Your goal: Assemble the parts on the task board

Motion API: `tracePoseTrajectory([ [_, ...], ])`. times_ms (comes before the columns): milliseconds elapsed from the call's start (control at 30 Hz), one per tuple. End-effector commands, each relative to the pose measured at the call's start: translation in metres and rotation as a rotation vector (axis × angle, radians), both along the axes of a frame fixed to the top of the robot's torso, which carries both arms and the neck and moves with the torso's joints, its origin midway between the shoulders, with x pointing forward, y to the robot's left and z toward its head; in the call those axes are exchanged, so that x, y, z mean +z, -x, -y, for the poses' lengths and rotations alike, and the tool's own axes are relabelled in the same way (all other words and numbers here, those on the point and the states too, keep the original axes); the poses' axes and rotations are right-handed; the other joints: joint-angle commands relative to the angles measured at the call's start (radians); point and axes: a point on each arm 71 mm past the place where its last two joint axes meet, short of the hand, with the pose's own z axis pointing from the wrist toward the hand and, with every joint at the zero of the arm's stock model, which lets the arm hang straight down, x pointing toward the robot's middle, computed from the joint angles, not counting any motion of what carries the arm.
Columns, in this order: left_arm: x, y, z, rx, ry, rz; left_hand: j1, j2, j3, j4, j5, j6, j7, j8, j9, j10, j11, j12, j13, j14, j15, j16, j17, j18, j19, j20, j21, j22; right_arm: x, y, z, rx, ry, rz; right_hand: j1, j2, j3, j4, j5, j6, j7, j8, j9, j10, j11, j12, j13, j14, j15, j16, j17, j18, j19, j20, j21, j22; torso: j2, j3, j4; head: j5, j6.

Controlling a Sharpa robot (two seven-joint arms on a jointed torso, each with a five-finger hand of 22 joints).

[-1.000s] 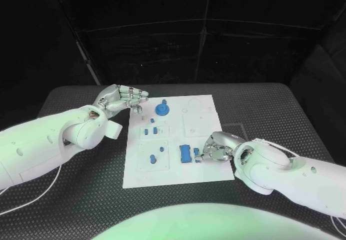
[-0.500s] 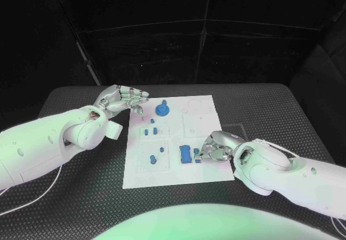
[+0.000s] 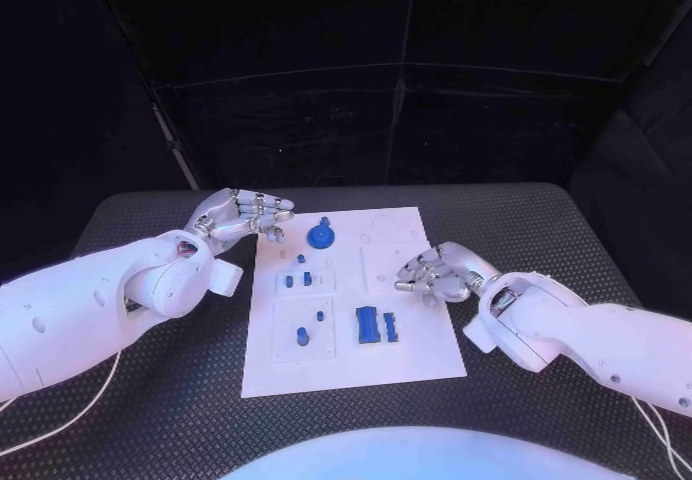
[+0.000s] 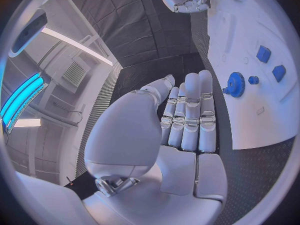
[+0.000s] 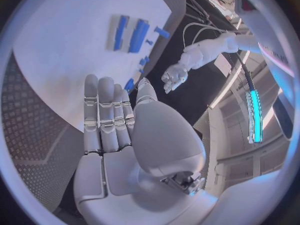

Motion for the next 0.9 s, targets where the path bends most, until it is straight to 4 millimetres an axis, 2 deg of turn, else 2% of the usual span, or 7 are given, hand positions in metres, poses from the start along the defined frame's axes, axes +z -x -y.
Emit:
tracePoseTrajectory([
  [33, 0.003, -0.004, -0.004, 0.06, 0.062, 0.02, -0.01, 0.002, -0.011, 0.007, -0.001, -0.017, -0.001, -0.011, -0.002, -0.017, 0.011, -0.002, -0.006, -0.075, 0.016, -0.102, -0.048, 0.004, -0.079, 0.018, -0.072, -0.046, 0.013, -0.02, 0.008, -0.092, -0.362, 0.036, 0.021, 0.015, 0.003, -0.014, -0.018, -0.017, 0.018, -0.01, -0.018, -0.072, 0.035, -0.095, -0.098, -0.096, 0.032, -0.143, -0.071, -0.007, -0.063, 0.032, -0.109, -0.064, -0.005, 0.0009, -0.0061, -0.003, 0.026],
  [400, 0.004, -0.012, -0.01, 0.19, 0.103, 0.077, 0.002, 0.014, -0.011, 0.037, 0.002, -0.026, -0.032, -0.038, -0.005, -0.006, 0.048, -0.079, -0.015, -0.194, 0.094, -0.52, -0.237, 0.014, -0.319, 0.131, -0.349, -0.295, 0.029, -0.072, 0.013, -0.142, -0.509, 0.127, -0.009, 0.048, 0.027, -0.131, -0.073, 0.032, 0.02, -0.132, -0.148, -0.009, 0.064, -0.367, -0.568, -0.207, 0.12, -0.604, -0.465, 0.009, -0.116, 0.143, -0.479, -0.304, -0.017, -0.0017, -0.0013, -0.007, 0.074],
  [433, 0.003, -0.013, -0.01, 0.195, 0.104, 0.079, 0.0, 0.014, -0.017, 0.04, 0.001, -0.03, -0.032, -0.045, -0.005, -0.012, 0.052, -0.094, -0.015, -0.195, 0.106, -0.552, -0.254, 0.018, -0.334, 0.139, -0.353, -0.323, 0.029, -0.074, 0.012, -0.143, -0.512, 0.129, -0.013, 0.052, 0.029, -0.136, -0.073, 0.033, 0.025, -0.132, -0.153, -0.006, 0.068, -0.375, -0.582, -0.208, 0.119, -0.617, -0.478, 0.011, -0.118, 0.141, -0.492, -0.312, -0.017, -0.002, -0.0008, -0.008, 0.077],
  [467, -0.001, -0.011, -0.006, 0.123, 0.067, 0.031, -0.422, 0.051, -0.12, 0.002, -0.035, -0.332, -0.069, -0.116, -0.071, -0.345, -0.002, -0.167, -0.079, -0.475, 0.058, -0.597, -0.298, -0.05, -0.539, 0.051, -0.413, -0.461, 0.024, -0.071, 0.013, -0.148, -0.407, 0.104, -0.443, 0.019, 0.102, -0.16, -0.13, -0.248, -0.038, -0.196, -0.192, -0.288, 0.018, -0.434, -0.612, -0.503, 0.073, -0.639, -0.513, -0.046, -0.358, 0.06, -0.56, -0.357, -0.012, -0.0002, -0.0043, -0.007, 0.067],
  [767, 0.0, -0.006, 0.005, 0.176, 0.072, 0.045, -0.69, 0.149, -0.193, -0.078, -0.116, -0.527, -0.101, -0.116, -0.071, -0.562, -0.026, -0.167, -0.079, -0.655, 0.04, -0.673, -0.351, -0.066, -0.695, 0.007, -0.413, -0.588, 0.03, -0.069, 0.003, -0.191, -0.464, 0.111, -0.726, -0.059, 0.152, -0.234, -0.171, -0.418, -0.072, -0.196, -0.226, -0.456, -0.011, -0.486, -0.659, -0.684, 0.045, -0.736, -0.56, -0.064, -0.504, 0.01, -0.624, -0.401, -0.048, 0.0064, -0.0065, 0.016, 0.114],
  [833, 0.0, -0.003, 0.01, 0.201, 0.073, 0.05, -0.749, 0.149, -0.208, -0.078, -0.116, -0.569, -0.173, -0.116, -0.071, -0.608, -0.033, -0.167, -0.079, -0.694, -0.033, -0.683, -0.359, -0.074, -0.725, -0.004, -0.413, -0.61, 0.032, -0.068, -0.001, -0.213, -0.489, 0.113, -0.789, -0.059, 0.16, -0.234, -0.179, -0.458, -0.081, -0.196, -0.301, -0.496, -0.018, -0.496, -0.665, -0.726, 0.039, -0.736, -0.566, -0.074, -0.539, -0.002, -0.635, -0.408, -0.064, 0.0095, -0.0075, 0.026, 0.136],
  [900, 0.001, 0.001, 0.017, 0.237, 0.074, 0.057, -0.808, 0.149, -0.221, -0.078, -0.116, -0.611, -0.173, -0.116, -0.071, -0.655, -0.107, -0.167, -0.079, -0.734, -0.033, -0.692, -0.366, -0.077, -0.756, -0.016, -0.413, -0.632, 0.035, -0.065, -0.008, -0.246, -0.521, 0.113, -0.849, -0.059, 0.171, -0.234, -0.187, -0.496, -0.089, -0.196, -0.301, -0.534, -0.025, -0.505, -0.736, -0.766, -0.033, -0.736, -0.641, -0.081, -0.571, -0.013, -0.646, -0.416, -0.082, 0.0127, -0.0085, 0.037, 0.159],
])
